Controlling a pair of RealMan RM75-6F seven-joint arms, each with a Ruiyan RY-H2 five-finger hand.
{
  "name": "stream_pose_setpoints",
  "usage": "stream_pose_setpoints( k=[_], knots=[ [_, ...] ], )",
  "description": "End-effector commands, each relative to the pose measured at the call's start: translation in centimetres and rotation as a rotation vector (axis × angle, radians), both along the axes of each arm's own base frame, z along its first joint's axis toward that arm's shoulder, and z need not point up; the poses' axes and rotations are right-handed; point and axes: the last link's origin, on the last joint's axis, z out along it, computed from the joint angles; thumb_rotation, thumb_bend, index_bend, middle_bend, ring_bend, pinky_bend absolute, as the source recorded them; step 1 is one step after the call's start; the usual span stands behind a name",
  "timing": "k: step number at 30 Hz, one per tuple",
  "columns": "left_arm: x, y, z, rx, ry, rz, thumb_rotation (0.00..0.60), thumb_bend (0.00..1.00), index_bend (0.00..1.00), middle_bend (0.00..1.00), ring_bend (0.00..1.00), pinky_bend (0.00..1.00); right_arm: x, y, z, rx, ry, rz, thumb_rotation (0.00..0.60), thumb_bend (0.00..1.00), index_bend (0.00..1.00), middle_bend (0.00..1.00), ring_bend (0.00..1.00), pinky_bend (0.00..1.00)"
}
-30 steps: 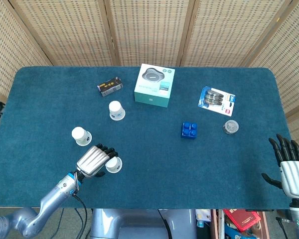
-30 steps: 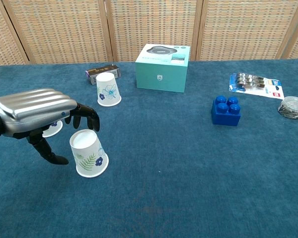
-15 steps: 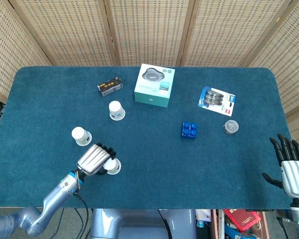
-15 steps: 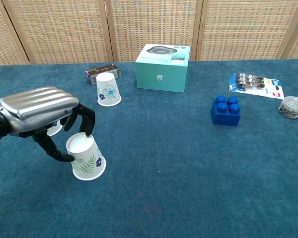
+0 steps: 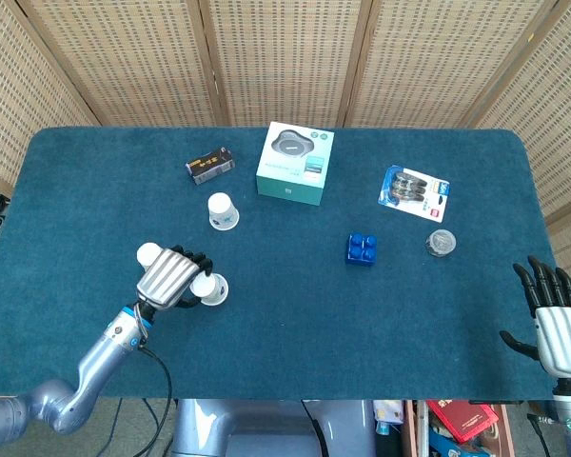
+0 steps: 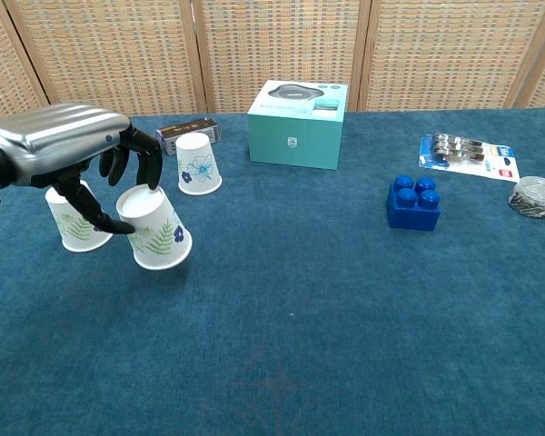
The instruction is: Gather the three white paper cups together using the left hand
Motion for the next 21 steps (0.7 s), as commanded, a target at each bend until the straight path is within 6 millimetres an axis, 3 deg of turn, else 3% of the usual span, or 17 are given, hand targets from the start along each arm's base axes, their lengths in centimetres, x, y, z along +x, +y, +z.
stream_pose_setpoints(
  k=[1,9,21],
  knots=[
    [-0.4,1.8,0.7,0.031,0.016,0.035,0.600,0.17,0.49,0.50,0.55,0.49,0.0,0.0,-0.1,0.002,0.001,-0.001,0.600,0.00,0.00,0.00,0.00,0.00],
    [-1.8,4.1,0.4,0.035,-0.006,0.128,0.600,0.17,0.49,0.50,0.55,0.49,-0.2,-0.2,-0.2,0.006,0.005,-0.013,0.600,0.00,0.00,0.00,0.00,0.00],
    [-3.6,5.4,0.5,0.048,0.023,0.184,0.600,0.17,0.49,0.50,0.55,0.49,-0.5,-0.4,-0.3,0.008,0.007,-0.026,0.600,0.00,0.00,0.00,0.00,0.00]
  ],
)
